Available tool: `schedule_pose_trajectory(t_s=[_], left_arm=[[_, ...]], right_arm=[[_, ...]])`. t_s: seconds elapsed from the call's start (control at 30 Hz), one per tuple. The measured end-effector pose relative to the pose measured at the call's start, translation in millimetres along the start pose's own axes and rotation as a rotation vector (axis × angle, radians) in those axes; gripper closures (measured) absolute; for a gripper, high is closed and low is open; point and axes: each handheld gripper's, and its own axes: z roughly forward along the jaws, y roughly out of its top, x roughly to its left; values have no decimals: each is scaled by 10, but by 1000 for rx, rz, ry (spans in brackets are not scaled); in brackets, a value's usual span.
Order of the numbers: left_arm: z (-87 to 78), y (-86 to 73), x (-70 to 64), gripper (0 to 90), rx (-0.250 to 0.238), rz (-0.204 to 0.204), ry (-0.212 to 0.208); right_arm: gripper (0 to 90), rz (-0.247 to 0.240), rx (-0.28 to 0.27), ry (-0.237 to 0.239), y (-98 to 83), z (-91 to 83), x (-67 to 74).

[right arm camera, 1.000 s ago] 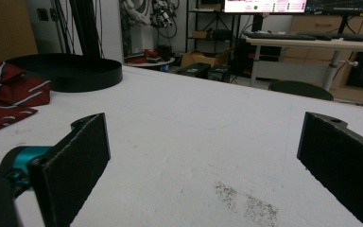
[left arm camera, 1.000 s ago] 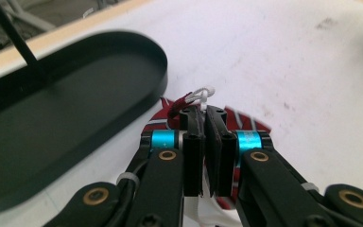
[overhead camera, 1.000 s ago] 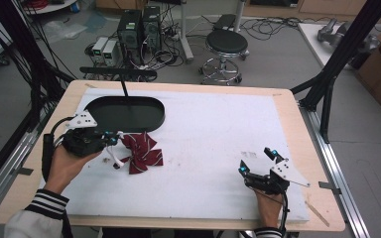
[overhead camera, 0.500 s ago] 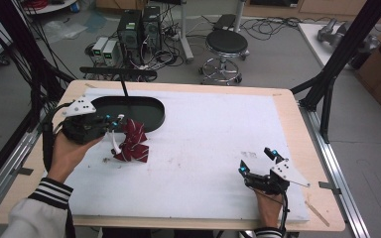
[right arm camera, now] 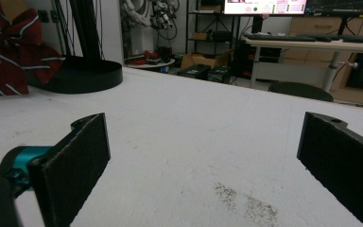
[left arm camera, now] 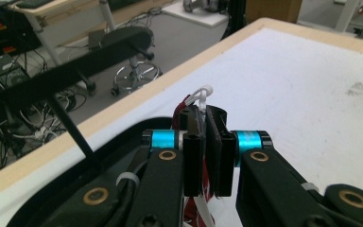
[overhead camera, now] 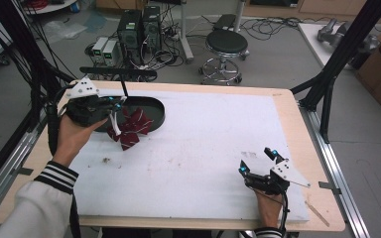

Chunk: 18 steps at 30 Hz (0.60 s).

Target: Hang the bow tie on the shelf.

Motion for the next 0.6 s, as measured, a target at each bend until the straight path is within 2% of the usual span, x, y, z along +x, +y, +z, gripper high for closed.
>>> schedule_pose_trajectory(t_s=[0.3,0.37,0.6], left_arm=[[208,207,113,856,10,26,-2],[233,256,142,856,1,22,-6],[333,397,277,856,-12,26,18]], right_arm=[[21,4,0,0,0,-1,-3],[22,6,0,0,0,-1,-3],[22,8,3,2,2,3,-4]])
